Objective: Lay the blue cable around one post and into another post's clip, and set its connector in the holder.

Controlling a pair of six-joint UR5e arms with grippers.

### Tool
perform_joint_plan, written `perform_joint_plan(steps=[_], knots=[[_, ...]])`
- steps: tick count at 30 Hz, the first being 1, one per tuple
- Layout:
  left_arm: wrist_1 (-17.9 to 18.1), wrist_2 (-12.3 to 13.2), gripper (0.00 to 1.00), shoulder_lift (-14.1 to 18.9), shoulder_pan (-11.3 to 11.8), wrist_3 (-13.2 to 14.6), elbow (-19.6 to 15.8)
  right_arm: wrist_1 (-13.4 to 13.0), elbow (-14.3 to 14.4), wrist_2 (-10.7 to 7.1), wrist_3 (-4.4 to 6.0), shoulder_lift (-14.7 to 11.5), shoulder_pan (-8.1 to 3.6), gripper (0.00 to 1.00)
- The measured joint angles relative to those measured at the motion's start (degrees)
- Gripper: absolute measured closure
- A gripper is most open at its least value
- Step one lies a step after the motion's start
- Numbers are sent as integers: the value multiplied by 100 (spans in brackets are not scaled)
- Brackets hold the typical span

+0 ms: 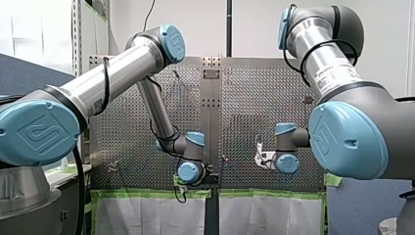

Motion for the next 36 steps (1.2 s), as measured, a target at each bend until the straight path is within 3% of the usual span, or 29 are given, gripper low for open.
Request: perform_joint_plan(steps=[18, 27, 36], knots=[[21, 115, 85, -5, 43, -111, 137, 244, -194, -33, -13, 44, -208, 80], [-11, 228, 85, -5, 3, -250, 309, 231, -196, -115, 1, 49, -248, 80], [-142, 114, 85, -9, 35, -265, 523, 221, -209, -122, -16, 56, -270, 80]])
